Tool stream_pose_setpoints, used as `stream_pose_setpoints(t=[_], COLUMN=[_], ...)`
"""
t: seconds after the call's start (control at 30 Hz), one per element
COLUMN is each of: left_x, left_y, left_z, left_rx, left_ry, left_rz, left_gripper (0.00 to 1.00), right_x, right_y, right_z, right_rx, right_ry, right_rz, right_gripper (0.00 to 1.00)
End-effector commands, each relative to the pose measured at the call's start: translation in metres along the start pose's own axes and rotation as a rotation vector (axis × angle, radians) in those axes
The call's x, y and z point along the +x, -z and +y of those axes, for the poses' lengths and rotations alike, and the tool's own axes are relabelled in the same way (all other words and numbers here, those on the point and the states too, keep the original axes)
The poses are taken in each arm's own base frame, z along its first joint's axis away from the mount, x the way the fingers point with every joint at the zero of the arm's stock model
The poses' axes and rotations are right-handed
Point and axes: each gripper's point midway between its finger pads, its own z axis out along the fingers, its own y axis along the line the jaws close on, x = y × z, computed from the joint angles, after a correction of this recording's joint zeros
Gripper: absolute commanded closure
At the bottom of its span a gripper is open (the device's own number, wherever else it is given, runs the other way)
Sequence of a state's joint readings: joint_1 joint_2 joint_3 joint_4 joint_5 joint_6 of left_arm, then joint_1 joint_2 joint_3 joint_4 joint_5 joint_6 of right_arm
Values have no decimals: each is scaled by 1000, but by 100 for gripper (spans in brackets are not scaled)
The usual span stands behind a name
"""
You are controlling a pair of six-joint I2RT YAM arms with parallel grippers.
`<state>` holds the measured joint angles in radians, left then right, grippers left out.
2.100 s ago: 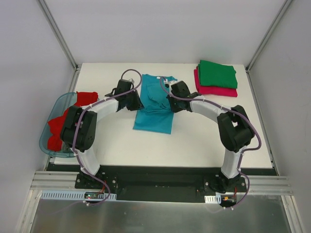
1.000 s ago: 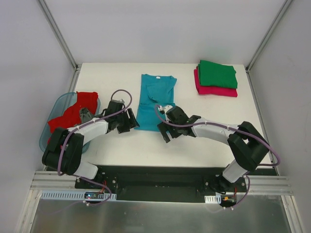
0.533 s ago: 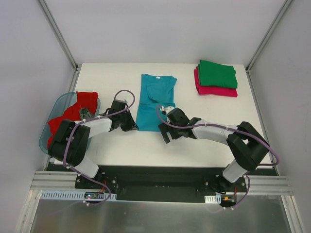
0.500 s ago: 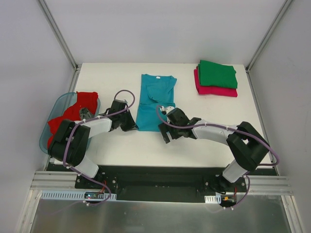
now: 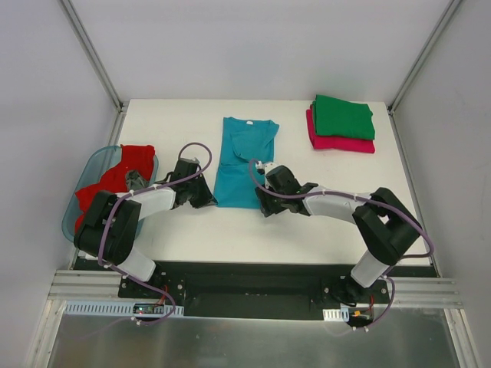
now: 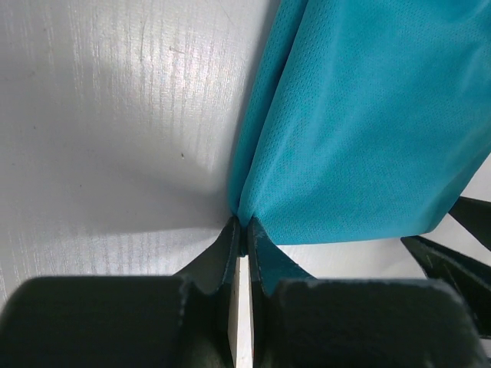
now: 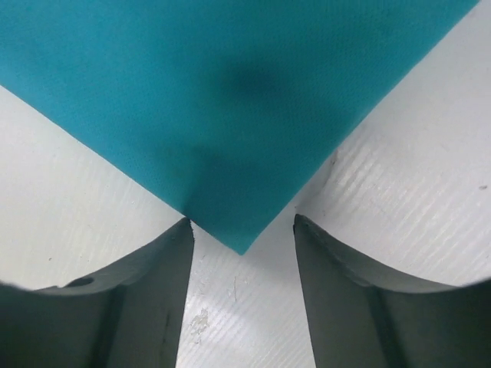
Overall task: Fold and stack the t-shirts
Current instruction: Grab one side of the 2/3 rectangular tshirt with both arms
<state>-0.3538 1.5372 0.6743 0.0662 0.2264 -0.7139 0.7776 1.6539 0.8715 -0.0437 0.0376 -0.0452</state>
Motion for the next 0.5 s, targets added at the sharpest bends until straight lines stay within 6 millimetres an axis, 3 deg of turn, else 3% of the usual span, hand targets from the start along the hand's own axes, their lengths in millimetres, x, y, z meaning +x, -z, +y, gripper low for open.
stream_pose_setpoints(t=[0.0, 0.17, 0.23, 0.37, 0.47], left_x=[4, 2, 1, 5, 7], left_y=[1, 1, 1, 4, 16], left_z=[7, 6, 5, 5, 1], left_rx=[-33, -32, -31, -24, 5], left_ry=[2, 10, 11, 14, 23], left_rz=[2, -3, -6, -4, -25], left_gripper=[100, 100, 100, 100, 100], right_x=[9, 18, 20, 24, 28], right_y=[-8, -8, -8, -5, 14], right_z=[12, 18, 16, 15, 30], right_rx=[-88, -127, -125, -114, -173], right_ry=[7, 23, 24, 17, 26], right_rz=[43, 63, 69, 89, 110], right_gripper=[47, 55, 63, 99, 99])
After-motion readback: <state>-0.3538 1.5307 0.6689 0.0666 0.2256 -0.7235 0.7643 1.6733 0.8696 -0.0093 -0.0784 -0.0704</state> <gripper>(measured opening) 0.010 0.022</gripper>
